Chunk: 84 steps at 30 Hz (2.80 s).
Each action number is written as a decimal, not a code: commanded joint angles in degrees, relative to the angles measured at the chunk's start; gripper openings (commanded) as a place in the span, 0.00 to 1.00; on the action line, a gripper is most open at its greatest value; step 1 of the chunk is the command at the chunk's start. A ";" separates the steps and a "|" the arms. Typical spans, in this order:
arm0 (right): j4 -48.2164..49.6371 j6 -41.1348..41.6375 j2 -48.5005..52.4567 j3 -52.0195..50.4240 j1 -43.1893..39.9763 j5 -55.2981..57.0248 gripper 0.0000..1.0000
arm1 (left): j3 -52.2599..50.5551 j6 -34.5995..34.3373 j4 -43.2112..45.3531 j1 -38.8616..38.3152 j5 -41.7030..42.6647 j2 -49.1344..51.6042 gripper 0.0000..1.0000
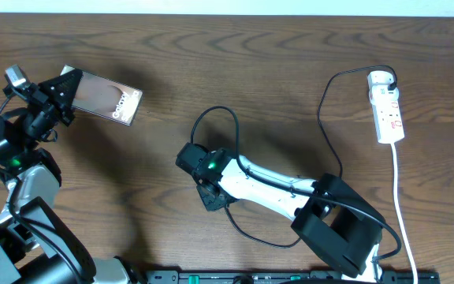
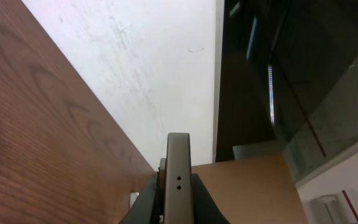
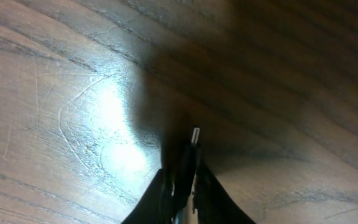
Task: Plug charger to phone and switch on socket
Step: 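Grasp the black charging cable near its plug with the right gripper, then lift the cable plug with the right gripper toward the held phone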
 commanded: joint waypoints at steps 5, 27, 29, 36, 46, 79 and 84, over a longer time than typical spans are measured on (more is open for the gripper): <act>0.00 -0.57 0.55 0.98 -0.26 0.04 0.07 | 0.98 0.76 0.48 -0.02 0.85 -0.90 0.07; -2.95 -1.68 0.52 3.87 -0.33 -0.09 0.01 | 0.83 1.25 0.46 -0.02 1.62 -0.90 0.07; -3.56 -2.62 0.52 5.27 -0.55 -0.11 0.01 | 0.83 1.25 0.46 -0.02 1.62 -0.90 0.07; -12.07 -8.31 0.52 15.56 -3.17 -0.42 0.01 | 0.83 1.27 0.46 -0.02 1.62 -0.90 0.07; -16.81 -29.55 0.55 23.91 -16.48 -45.09 0.01 | 0.83 2.08 0.46 -0.02 1.64 -0.90 0.07; -10.40 -61.48 1.11 17.07 -21.16 -76.19 0.01 | 0.83 8.68 5.25 -6.95 12.11 -0.90 0.07; -9.68 -61.46 5.68 17.07 -21.16 -82.68 0.01 | 0.83 8.70 5.25 -6.95 12.11 -0.90 0.07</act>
